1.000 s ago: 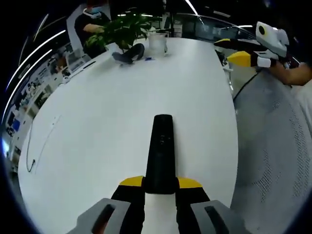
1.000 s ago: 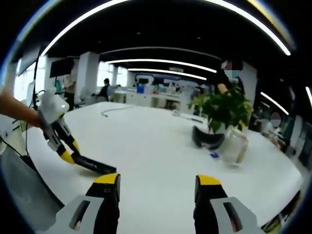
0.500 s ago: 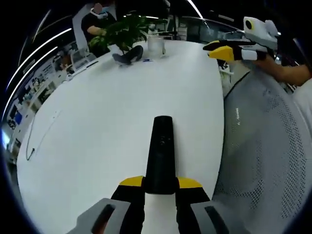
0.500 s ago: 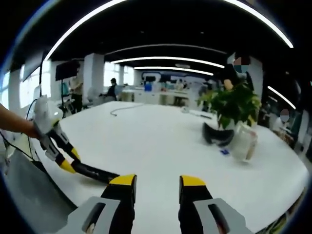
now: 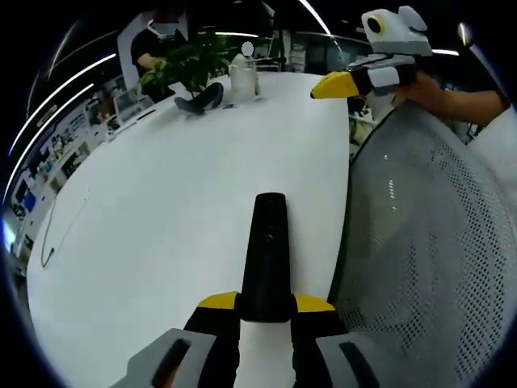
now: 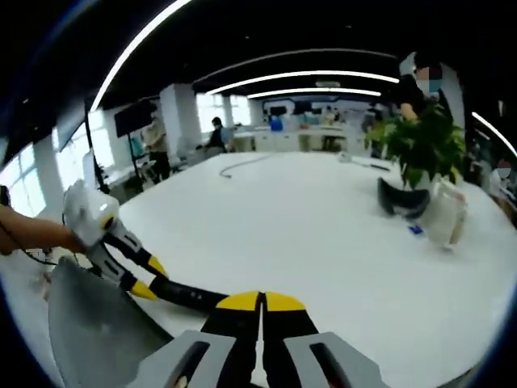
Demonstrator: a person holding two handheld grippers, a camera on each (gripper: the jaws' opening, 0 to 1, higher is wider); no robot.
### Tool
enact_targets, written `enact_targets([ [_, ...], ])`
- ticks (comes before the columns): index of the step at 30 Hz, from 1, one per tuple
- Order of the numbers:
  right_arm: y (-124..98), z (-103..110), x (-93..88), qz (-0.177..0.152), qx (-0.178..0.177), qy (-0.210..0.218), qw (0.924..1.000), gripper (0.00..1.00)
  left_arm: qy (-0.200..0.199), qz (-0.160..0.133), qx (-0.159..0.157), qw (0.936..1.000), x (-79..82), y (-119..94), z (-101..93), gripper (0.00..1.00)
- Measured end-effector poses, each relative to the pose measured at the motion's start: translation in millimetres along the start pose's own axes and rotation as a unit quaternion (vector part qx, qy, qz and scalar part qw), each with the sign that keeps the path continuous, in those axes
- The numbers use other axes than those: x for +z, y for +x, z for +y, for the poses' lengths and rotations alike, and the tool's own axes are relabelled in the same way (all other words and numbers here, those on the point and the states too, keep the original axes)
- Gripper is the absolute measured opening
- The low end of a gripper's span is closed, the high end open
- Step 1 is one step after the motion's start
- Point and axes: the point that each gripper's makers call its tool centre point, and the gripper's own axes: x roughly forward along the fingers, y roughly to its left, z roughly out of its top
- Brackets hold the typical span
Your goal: Press the specified remote control buttons in sequence, fully releasing each button before pressing the next.
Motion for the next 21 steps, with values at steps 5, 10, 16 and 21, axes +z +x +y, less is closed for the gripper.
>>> enact_targets([
  [5,25.5,22.1,-8.4,0.086,0.047,0.004,0.9952,0.00,-0.016,-0.012,-0.001,0.9998,-0.6,3.8,-5.0,0.22],
  [10,49.9,33.5,-10.7,0.113,0.065,0.000,0.9914,0.00,-0.037,-0.015,0.002,0.9992,-5.9,6.6,-10.6,0.22],
  [16,64.7,34.5,-37.8,0.202,0.079,0.025,0.9758,0.00,-0.047,-0.013,0.002,0.9988,-8.9,9.6,-12.3,0.22],
  [21,74.6,31.3,-51.1,0.217,0.089,0.058,0.9703,0.00,-0.033,0.028,0.000,0.9990,-26.2,19.3,-15.6,0.22],
])
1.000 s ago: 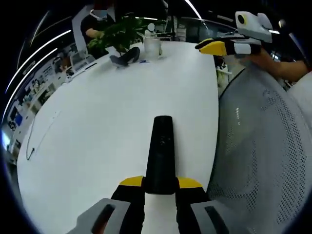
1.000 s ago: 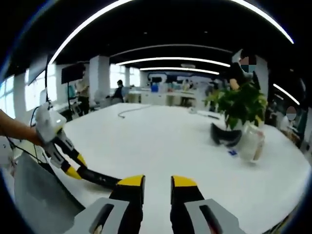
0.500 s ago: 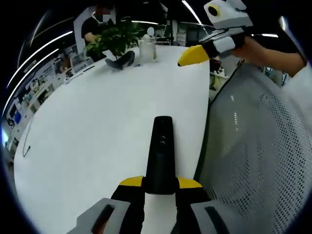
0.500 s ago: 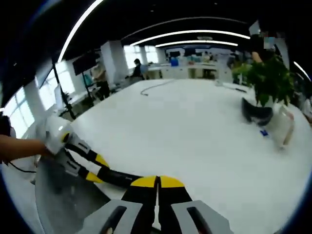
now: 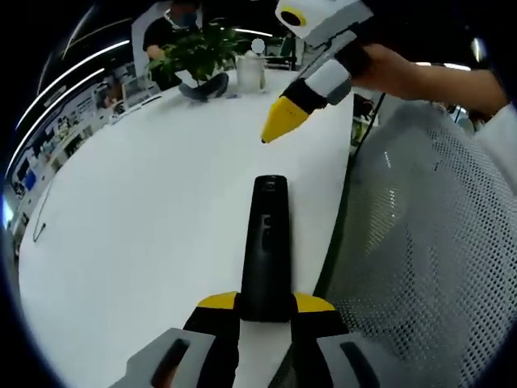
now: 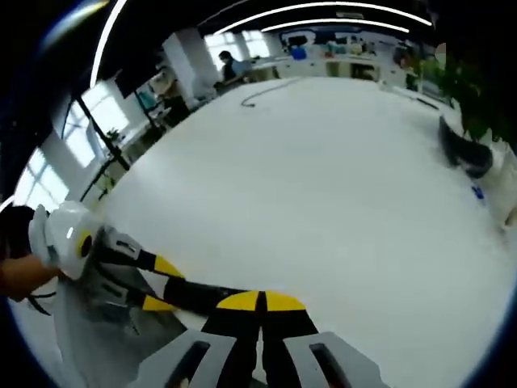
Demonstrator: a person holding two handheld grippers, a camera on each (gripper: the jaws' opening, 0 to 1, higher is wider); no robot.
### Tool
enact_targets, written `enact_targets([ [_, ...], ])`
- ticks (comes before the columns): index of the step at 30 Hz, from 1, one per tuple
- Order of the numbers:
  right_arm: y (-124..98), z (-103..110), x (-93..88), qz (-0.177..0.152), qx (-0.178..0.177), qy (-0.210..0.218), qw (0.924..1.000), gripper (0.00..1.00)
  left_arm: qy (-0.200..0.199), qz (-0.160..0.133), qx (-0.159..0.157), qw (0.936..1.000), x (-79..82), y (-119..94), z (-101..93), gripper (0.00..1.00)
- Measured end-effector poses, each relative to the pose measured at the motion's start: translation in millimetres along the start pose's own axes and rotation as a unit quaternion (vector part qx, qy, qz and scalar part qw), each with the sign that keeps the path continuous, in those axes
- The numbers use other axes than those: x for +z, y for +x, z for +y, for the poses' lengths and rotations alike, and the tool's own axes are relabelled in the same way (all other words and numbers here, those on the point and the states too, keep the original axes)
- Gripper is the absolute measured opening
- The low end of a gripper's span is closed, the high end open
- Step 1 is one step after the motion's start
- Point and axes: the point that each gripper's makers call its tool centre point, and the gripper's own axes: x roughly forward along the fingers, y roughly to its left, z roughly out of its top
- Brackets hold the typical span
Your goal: Press the specified remote control buttons in sequence, fully releasing each button before pressing the next.
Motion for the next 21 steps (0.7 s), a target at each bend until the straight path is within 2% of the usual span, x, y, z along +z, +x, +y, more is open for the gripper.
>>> enact_targets([
  [2,3.1,-4.8,-3.3,0.001,-0.007,-0.003,1.0000,0.00,0.005,-0.015,-0.001,0.9999,9.7,5.6,0.9,0.23],
  [6,7.5,-7.7,-15.0,0.004,-0.007,0.005,1.0000,0.00,0.007,-0.020,-0.002,0.9998,9.5,2.7,0.6,0.23],
  [11,12.5,2.2,-11.7,0.005,0.007,0.006,0.9999,0.00,0.006,-0.030,-0.003,0.9995,10.7,2.7,1.5,0.23],
  [14,16.4,6.4,-14.3,0.019,0.008,-0.006,0.9998,0.00,0.007,-0.035,-0.003,0.9994,11.2,3.6,1.5,0.24],
  [17,19.3,4.7,-12.2,0.024,0.004,-0.016,0.9996,0.00,0.007,-0.041,-0.003,0.9991,10.8,2.6,1.3,0.24],
  [21,20.3,-0.4,-14.3,0.027,-0.004,-0.007,0.9996,0.00,0.010,-0.041,-0.003,0.9991,11.1,2.6,1.5,0.24],
])
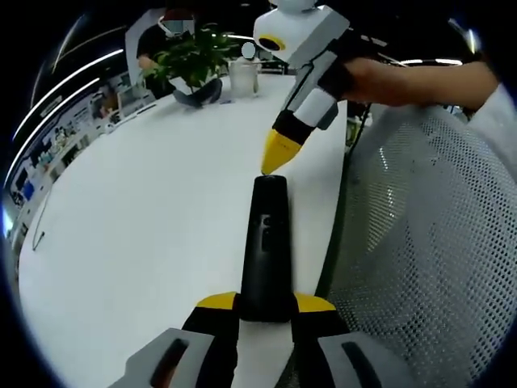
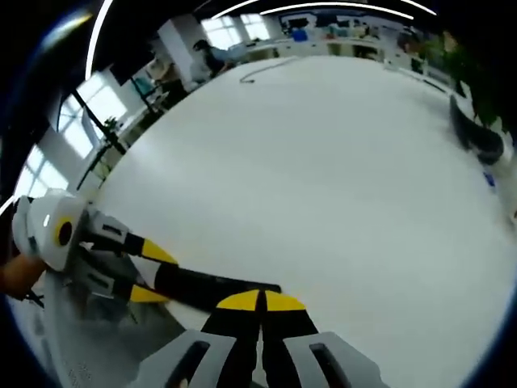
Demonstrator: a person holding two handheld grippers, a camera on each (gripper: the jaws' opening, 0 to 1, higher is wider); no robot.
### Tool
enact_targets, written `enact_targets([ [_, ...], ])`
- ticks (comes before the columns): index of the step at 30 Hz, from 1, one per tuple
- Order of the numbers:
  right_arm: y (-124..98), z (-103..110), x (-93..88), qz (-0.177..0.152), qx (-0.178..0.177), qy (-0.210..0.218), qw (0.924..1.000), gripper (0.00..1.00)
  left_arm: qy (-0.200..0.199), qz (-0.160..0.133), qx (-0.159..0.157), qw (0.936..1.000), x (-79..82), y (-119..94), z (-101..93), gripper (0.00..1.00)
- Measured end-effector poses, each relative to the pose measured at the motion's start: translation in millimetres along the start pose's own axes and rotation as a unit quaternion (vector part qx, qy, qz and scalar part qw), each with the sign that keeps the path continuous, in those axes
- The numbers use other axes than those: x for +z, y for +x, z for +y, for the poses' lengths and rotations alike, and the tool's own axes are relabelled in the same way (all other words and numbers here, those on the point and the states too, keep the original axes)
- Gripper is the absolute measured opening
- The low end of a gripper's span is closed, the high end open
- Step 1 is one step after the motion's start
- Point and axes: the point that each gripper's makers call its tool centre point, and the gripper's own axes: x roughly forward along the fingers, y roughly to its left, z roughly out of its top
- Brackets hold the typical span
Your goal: Press the specified remote control buttons in sequence, fully releasing each button before pressing the next.
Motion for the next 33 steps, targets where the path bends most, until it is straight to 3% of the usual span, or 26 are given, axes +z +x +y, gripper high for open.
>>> enact_targets([
  [4,-3.4,-2.4,-3.6,-0.007,-0.005,0.008,0.9999,0.00,0.000,-0.001,0.000,1.0000,-0.5,-0.9,0.0,0.24],
  [11,0.1,-1.6,-12.5,0.012,-0.005,0.012,0.9998,0.00,-0.001,-0.001,0.000,1.0000,-0.6,-1.4,0.6,0.24],
  [33,-1.4,-0.7,-9.4,0.005,0.014,0.014,0.9998,0.00,0.005,-0.004,-0.004,1.0000,0.0,-2.3,-0.2,0.24],
])
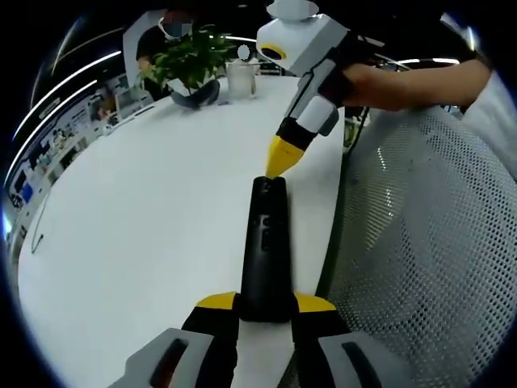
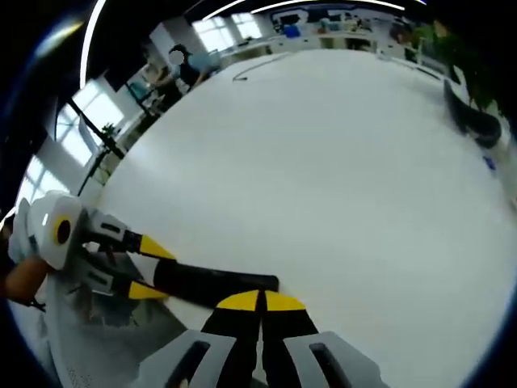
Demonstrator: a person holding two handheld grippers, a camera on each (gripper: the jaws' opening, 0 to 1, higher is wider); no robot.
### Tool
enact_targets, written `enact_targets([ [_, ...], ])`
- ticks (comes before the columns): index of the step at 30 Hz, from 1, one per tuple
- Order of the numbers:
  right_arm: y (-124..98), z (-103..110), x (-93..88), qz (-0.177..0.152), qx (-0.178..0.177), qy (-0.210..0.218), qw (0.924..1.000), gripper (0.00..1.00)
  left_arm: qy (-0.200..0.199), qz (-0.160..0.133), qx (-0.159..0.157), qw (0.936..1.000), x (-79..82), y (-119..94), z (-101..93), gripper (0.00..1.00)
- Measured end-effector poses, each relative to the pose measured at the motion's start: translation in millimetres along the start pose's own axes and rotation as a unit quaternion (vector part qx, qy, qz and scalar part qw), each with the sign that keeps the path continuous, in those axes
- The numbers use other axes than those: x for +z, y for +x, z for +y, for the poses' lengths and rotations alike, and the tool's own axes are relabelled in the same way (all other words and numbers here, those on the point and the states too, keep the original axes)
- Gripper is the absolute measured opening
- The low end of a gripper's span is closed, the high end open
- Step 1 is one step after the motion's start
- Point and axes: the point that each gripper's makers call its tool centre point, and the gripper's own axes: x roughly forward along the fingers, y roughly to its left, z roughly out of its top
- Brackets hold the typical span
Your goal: Press the specified remote control buttons in sequence, fully releasing each button before pressing the next.
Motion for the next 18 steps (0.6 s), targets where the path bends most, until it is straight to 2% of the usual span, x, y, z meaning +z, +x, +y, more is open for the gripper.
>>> enact_targets([
  [18,0.5,7.1,-4.8,0.009,0.022,0.008,0.9997,0.00,0.003,-0.002,0.000,1.0000,-0.6,-0.7,-1.7,0.24],
])
